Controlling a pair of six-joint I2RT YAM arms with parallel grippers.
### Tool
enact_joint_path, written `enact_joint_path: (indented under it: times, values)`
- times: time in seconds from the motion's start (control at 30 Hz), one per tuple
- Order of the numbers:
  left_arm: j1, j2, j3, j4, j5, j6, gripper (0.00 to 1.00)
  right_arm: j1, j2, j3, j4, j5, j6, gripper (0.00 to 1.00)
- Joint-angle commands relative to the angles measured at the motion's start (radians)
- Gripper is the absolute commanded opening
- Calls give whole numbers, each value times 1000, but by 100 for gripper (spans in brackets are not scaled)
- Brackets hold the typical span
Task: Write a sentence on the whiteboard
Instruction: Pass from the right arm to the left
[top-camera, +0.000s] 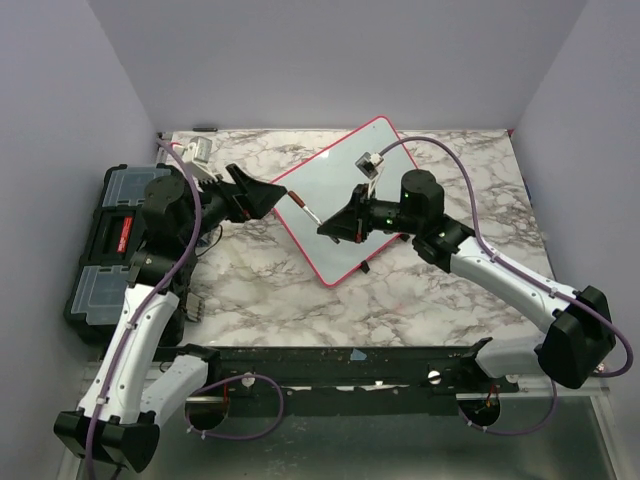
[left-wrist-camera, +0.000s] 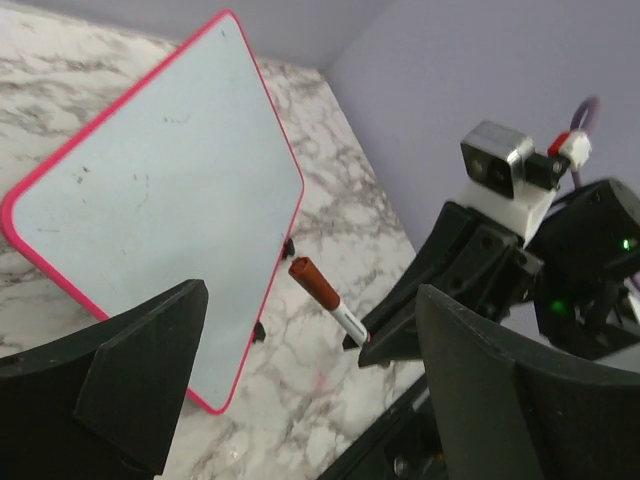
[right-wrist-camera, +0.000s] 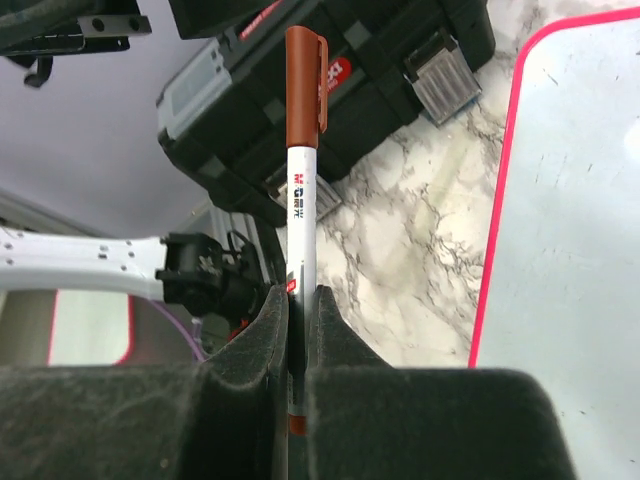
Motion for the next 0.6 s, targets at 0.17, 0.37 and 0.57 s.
enact_joint_path:
  times: [0.17,0.37,0.57]
  values:
    - [60,87,25,-128,452,144,78,8,-14,46,-98,-167,-210,1]
    - [60,125,26,-63,533,98,63,8,-3,60,-119,-200,-254,1]
    - [60,148,7,-33,545,68,52,8,13,76,-132,-214,-275,1]
